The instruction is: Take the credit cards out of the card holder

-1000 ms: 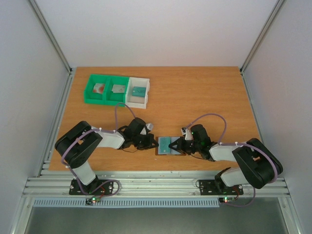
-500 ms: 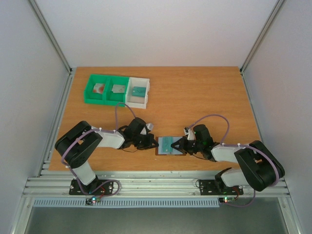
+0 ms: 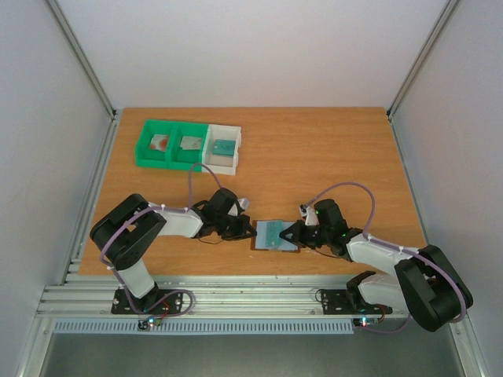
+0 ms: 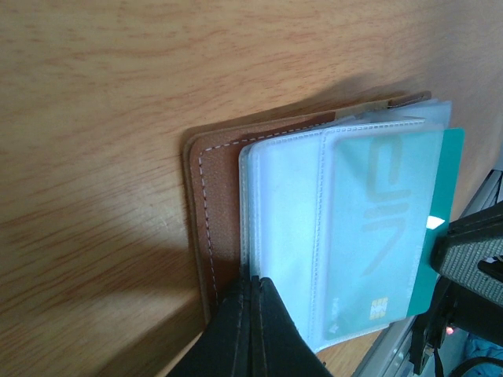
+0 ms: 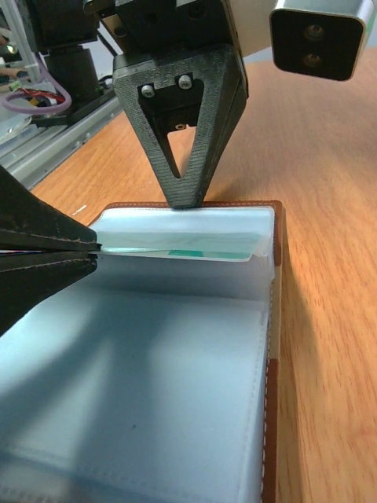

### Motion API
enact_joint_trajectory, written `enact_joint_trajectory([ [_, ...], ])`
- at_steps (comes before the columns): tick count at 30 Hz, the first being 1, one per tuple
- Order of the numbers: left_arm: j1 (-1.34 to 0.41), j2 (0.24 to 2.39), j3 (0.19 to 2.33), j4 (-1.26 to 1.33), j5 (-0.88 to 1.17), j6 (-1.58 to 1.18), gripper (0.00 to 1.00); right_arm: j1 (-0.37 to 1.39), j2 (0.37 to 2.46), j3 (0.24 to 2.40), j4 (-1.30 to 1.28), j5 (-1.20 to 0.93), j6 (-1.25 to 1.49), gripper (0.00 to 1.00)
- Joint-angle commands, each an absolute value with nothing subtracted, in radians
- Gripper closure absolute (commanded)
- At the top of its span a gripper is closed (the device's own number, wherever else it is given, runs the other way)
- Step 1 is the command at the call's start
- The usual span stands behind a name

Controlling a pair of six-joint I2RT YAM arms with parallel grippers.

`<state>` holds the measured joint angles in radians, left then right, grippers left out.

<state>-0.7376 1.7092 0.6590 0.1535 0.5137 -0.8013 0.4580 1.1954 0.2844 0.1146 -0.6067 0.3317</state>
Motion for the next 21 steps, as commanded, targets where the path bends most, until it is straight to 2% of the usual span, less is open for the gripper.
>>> enact_joint_trajectory([
  [1,-0.75,1.748,0.662,0.04,0.493,-0.765,1.0,0.451,1.261,0.292,0.218,-0.666,0.361,0.99],
  [7,-0.75,1.745,0.673,0.035,0.488,-0.762,1.0,0.45,1.163,0.298,0.036,-0.536,0.323,0.99],
  [13,-0.756,1.766,0.67,0.06,0.51,-0.777,1.0,0.449,0.996,0.37,-0.265,-0.434,0.232,0.99],
  [21,-0.761,1.755,0.692,0.043,0.502,-0.776,1.0,0.45,0.935,0.442,-0.416,-0.392,0.2,0.99],
])
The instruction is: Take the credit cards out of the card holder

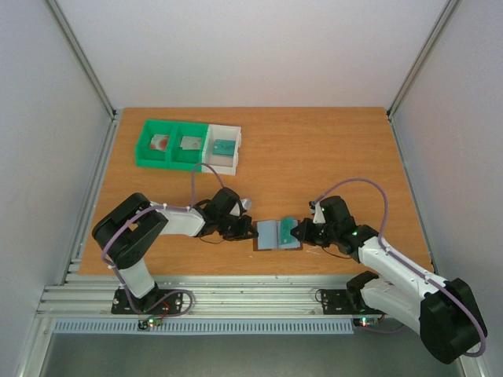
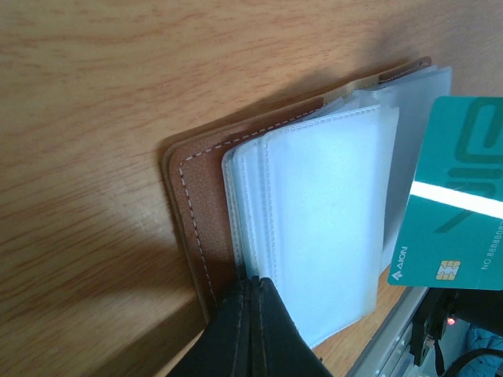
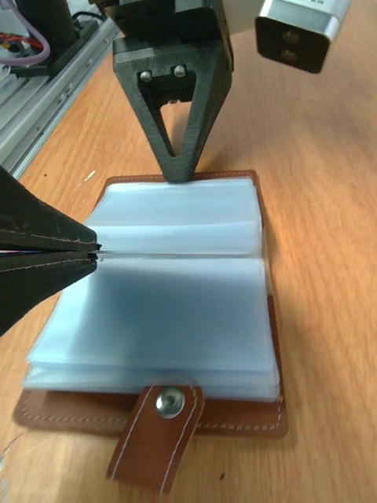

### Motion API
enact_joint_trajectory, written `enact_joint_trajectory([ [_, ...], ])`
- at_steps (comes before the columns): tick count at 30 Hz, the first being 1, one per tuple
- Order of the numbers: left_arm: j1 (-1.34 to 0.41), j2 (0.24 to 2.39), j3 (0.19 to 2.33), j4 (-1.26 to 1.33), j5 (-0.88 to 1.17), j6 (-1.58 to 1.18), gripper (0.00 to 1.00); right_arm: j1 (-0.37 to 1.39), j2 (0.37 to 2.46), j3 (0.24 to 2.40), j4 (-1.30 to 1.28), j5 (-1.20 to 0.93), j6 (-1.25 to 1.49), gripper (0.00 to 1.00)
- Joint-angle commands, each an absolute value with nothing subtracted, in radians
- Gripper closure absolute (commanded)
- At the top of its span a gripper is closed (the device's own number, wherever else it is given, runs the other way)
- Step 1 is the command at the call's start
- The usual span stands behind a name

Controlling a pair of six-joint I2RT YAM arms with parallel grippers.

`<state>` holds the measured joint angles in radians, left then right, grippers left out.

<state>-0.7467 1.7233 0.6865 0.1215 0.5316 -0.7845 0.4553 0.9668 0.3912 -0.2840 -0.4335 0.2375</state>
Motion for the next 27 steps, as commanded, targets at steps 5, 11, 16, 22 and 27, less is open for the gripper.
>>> enact_joint_trajectory([
  [5,-0.765,1.705,0.722,0.005,0.506,-0.79,0.96,0.451,0.812,0.485,-0.509,-0.359,0.204,0.99],
  [11,-0.807,1.548,0.81,-0.098,0.493,-0.816,0.55,0.451,0.717,0.526,-0.512,-0.438,0.262,0.99],
  [16,-0.822,1.42,0.793,0.022,0.505,-0.899,0.41,0.451,0.608,0.54,-0.488,-0.465,0.338,0.99],
  [22,-0.831,1.36,0.758,0.257,0.557,-1.026,0.36,0.451,0.503,0.554,-0.458,-0.478,0.437,0.99],
  [27,-0.849,1.354,0.716,0.479,0.61,-1.103,0.36,0.451,0.418,0.576,-0.439,-0.497,0.503,0.99],
])
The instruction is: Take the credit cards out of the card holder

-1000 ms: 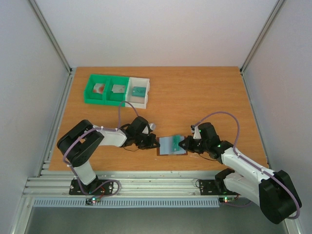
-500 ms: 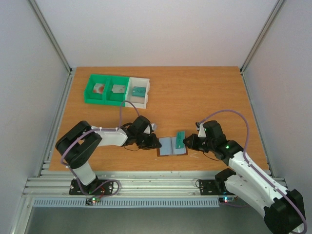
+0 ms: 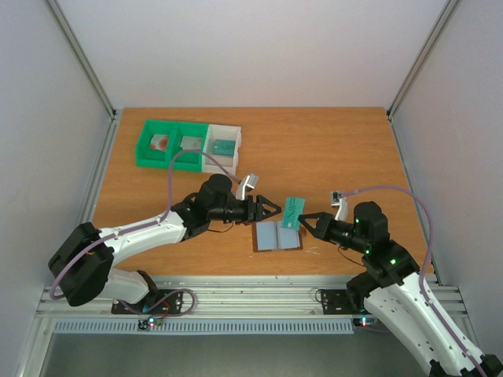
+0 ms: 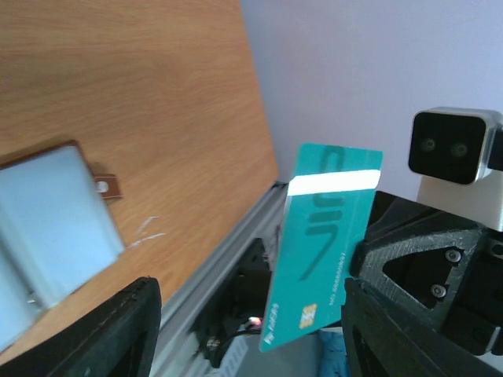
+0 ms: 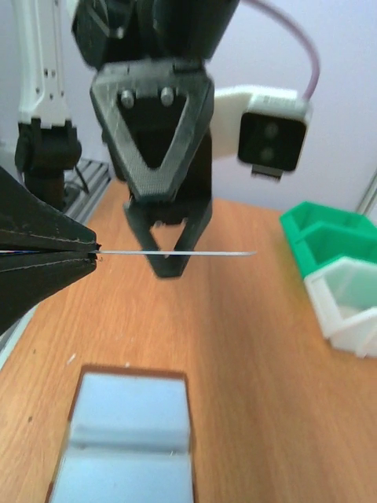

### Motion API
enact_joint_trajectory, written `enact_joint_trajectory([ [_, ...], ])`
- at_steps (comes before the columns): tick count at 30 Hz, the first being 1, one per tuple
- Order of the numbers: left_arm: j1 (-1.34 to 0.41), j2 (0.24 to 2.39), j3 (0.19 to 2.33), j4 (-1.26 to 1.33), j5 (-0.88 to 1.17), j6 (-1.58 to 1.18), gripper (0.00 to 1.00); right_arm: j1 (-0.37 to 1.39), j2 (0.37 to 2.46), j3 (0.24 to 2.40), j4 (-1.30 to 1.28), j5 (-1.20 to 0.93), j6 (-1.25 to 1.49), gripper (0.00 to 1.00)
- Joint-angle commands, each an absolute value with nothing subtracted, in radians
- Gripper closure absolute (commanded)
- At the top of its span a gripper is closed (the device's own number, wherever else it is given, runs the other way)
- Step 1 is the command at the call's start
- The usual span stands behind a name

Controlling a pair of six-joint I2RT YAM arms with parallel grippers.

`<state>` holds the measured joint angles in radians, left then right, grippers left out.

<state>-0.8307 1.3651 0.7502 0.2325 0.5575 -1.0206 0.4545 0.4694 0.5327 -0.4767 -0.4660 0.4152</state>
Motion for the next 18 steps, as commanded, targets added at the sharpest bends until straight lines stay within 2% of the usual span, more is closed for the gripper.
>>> enact_joint_trajectory([
  [1,-0.854,1.356,0.71,0.504,0.616,-1.114,0.36,0.451,0.408,0.582,-0.431,-0.504,0.513,0.99],
  [4,-0.873,1.355,0.698,0.542,0.609,-1.131,0.39,0.451,0.39,0.574,-0.394,-0.528,0.568,0.99],
  [7,-0.895,1.351,0.68,0.616,0.601,-1.166,0.49,0.451,0.384,0.559,-0.373,-0.551,0.595,0.99],
  [10,-0.908,1.352,0.679,0.646,0.594,-1.177,0.66,0.451,0.358,0.55,-0.374,-0.553,0.606,0.99],
  [14,-0.91,1.351,0.661,0.727,0.592,-1.212,0.97,0.451,0.341,0.55,-0.391,-0.562,0.598,0.99],
  [18,-0.91,1.327,0.667,0.709,0.596,-1.212,0.99,0.451,0.344,0.548,-0.398,-0.577,0.578,0.99],
])
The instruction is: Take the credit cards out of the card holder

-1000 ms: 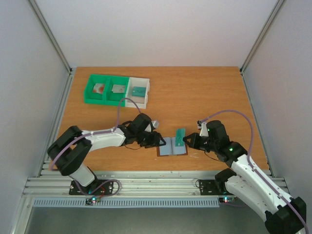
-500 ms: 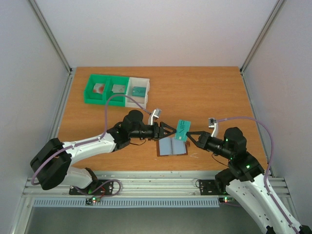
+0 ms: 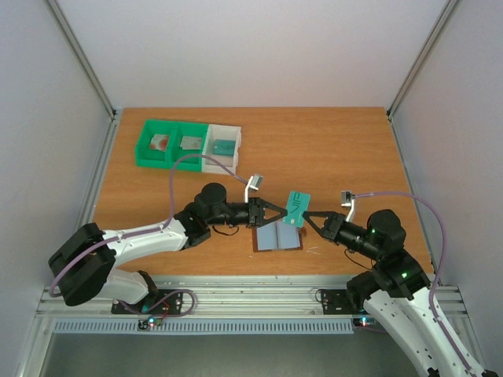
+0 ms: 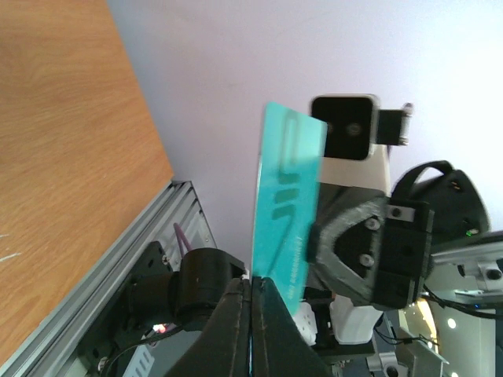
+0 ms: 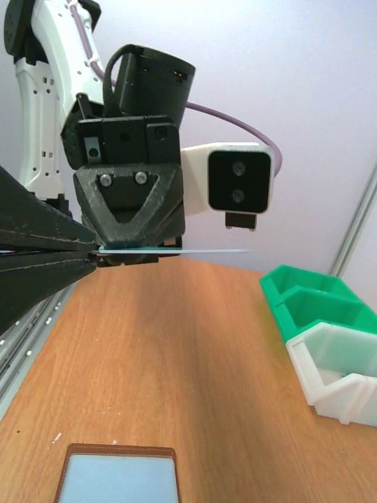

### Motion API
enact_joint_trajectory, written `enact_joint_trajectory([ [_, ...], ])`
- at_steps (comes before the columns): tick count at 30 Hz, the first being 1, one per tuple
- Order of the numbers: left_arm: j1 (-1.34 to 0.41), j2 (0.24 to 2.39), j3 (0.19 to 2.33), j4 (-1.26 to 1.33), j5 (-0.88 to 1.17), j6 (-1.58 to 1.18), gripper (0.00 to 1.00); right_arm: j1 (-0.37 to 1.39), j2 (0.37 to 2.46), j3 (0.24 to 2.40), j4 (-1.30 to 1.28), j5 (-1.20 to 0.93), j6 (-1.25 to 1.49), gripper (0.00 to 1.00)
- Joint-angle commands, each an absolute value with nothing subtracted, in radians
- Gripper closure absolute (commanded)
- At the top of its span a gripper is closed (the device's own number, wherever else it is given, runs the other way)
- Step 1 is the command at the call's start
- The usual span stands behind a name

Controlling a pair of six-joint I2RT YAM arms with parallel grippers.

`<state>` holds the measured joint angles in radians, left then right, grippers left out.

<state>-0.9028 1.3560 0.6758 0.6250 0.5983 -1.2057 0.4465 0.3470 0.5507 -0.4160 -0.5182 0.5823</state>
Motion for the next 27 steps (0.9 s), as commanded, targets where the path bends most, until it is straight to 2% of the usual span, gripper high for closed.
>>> enact_joint_trajectory([
  [1,-0.91,1.32,0.666,0.709,0.601,-1.208,1.0,0.451,0.348,0.557,-0.408,-0.592,0.562,0.99],
  [4,-0.91,1.286,0.663,0.676,0.609,-1.191,0.99,0.451,0.358,0.606,-0.481,-0.617,0.475,0.9],
  [8,-0.91,1.251,0.692,0.537,0.633,-1.111,1.0,0.451,0.377,0.685,-0.59,-0.628,0.344,0.73],
  [12,-0.91,1.2,0.709,0.325,0.665,-0.99,0.99,0.451,0.446,0.83,-0.823,-0.626,0.114,0.63],
  [16,-0.91,1.141,0.726,0.115,0.693,-0.871,1.0,0.451,0.543,0.968,-1.057,-0.673,-0.094,0.61],
  [19,-0.91,1.113,0.738,-0.038,0.725,-0.78,1.0,0.451,0.571,1.01,-1.128,-0.703,-0.164,0.6],
  [27,-0.91,1.153,0.689,-0.036,0.86,-0.692,1.0,0.451,0.732,1.003,-1.08,-0.881,-0.218,0.59],
])
